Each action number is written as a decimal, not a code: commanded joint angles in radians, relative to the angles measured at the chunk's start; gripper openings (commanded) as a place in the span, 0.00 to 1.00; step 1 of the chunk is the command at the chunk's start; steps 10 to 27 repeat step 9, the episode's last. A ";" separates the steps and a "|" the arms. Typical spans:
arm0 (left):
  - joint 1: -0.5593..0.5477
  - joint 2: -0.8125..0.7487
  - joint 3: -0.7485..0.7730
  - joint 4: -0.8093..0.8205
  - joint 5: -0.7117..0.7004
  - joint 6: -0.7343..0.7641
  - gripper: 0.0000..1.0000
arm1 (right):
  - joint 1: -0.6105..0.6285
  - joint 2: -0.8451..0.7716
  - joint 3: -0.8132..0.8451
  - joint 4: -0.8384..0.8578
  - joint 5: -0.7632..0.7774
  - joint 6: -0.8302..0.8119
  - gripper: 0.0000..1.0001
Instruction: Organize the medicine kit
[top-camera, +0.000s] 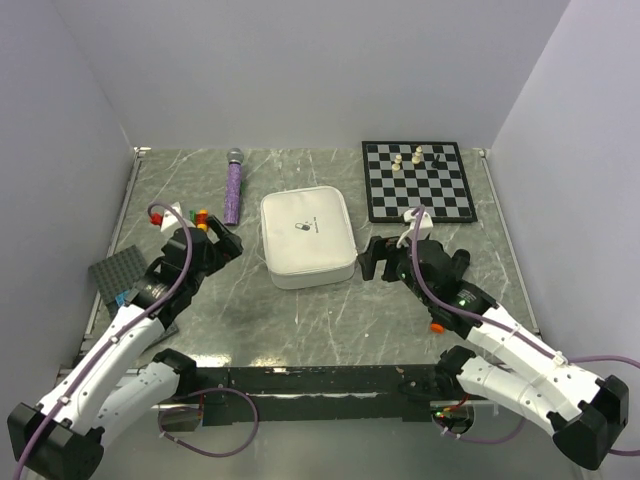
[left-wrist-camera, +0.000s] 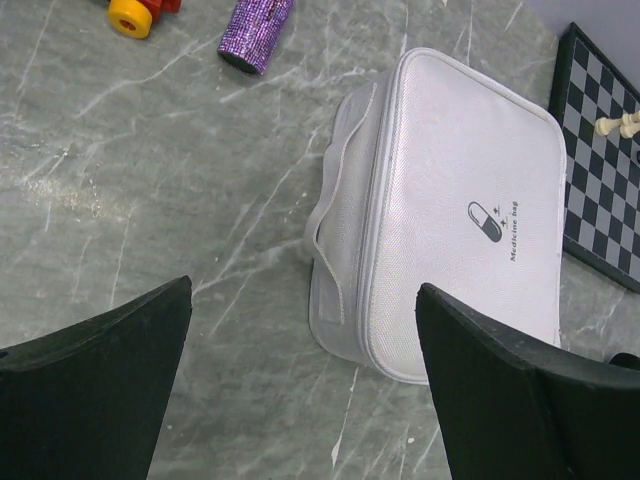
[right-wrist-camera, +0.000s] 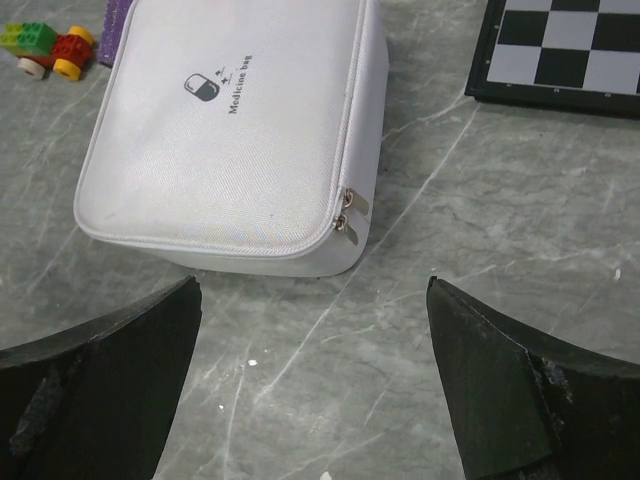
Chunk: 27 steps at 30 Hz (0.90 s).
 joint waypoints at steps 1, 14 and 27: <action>0.003 -0.027 -0.002 -0.009 0.019 -0.034 0.96 | 0.009 -0.001 0.049 -0.026 0.026 0.070 1.00; 0.003 -0.017 0.010 -0.015 0.021 -0.021 0.96 | 0.009 -0.004 0.061 -0.042 0.055 0.071 1.00; 0.003 -0.017 0.010 -0.015 0.021 -0.021 0.96 | 0.009 -0.004 0.061 -0.042 0.055 0.071 1.00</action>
